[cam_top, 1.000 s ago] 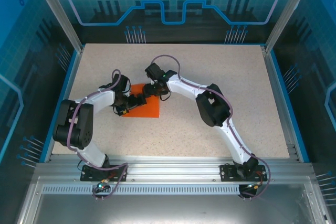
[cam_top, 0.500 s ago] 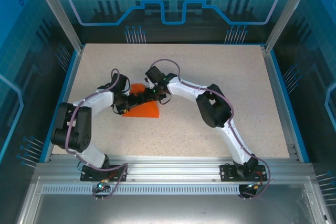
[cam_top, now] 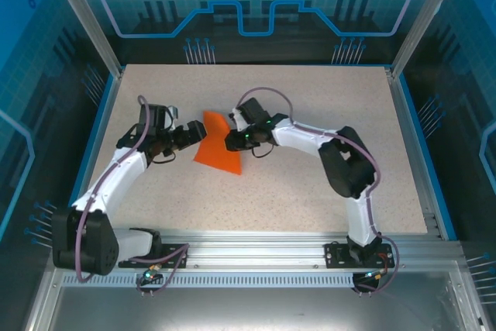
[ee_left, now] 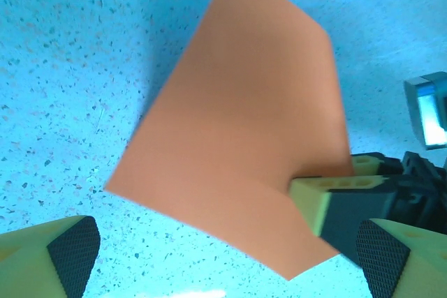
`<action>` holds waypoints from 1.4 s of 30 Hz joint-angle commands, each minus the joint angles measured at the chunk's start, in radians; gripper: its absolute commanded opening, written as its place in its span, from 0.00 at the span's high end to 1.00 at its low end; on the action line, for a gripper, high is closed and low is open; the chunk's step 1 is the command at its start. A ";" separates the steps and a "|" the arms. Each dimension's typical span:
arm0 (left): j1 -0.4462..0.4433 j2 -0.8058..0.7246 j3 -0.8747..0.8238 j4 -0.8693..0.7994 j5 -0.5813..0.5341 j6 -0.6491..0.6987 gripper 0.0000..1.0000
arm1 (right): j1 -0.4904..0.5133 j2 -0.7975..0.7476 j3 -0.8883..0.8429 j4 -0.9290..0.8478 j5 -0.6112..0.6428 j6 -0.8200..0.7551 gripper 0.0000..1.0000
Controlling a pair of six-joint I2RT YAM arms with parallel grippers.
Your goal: Fold a paper plane with a square sheet of paper (fold left side to right side)
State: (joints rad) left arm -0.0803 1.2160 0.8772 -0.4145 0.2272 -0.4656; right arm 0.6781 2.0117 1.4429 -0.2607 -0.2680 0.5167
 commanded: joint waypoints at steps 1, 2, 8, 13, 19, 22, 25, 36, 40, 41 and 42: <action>0.007 -0.073 -0.024 0.016 0.050 0.034 0.01 | -0.076 -0.125 -0.094 0.095 -0.086 -0.062 0.79; 0.007 -0.091 -0.027 0.030 0.066 0.037 0.01 | -0.100 -0.158 -0.127 0.110 -0.117 -0.072 0.79; 0.007 -0.144 -0.038 0.164 0.266 0.059 0.01 | -0.249 -0.347 -0.250 0.130 -0.341 -0.145 0.80; 0.005 -0.132 -0.024 0.280 0.425 0.066 0.02 | -0.340 -0.501 -0.281 0.046 -0.511 -0.266 0.79; -0.008 -0.097 0.020 0.372 0.571 0.082 0.01 | -0.360 -0.620 -0.254 -0.109 -0.674 -0.412 0.79; -0.036 -0.071 0.057 0.368 0.621 0.112 0.02 | -0.359 -0.647 -0.239 -0.134 -0.738 -0.429 0.79; -0.071 -0.046 0.093 0.343 0.635 0.146 0.02 | -0.356 -0.662 -0.225 -0.130 -0.798 -0.416 0.79; -0.122 -0.030 0.115 0.398 0.739 0.155 0.02 | -0.345 -0.696 -0.214 -0.188 -0.887 -0.459 0.79; -0.143 -0.040 0.117 0.399 0.774 0.171 0.12 | -0.346 -0.690 -0.213 -0.187 -0.873 -0.459 0.78; -0.147 -0.044 0.117 0.400 0.781 0.175 0.16 | -0.345 -0.688 -0.214 -0.186 -0.865 -0.457 0.78; -0.150 -0.046 0.115 0.399 0.791 0.179 0.22 | -0.345 -0.684 -0.213 -0.186 -0.862 -0.455 0.78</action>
State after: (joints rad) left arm -0.2192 1.1801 0.9634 -0.0425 0.9508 -0.3241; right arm 0.3271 1.3331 1.2026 -0.4194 -1.1110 0.0765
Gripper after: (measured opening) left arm 0.790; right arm 0.217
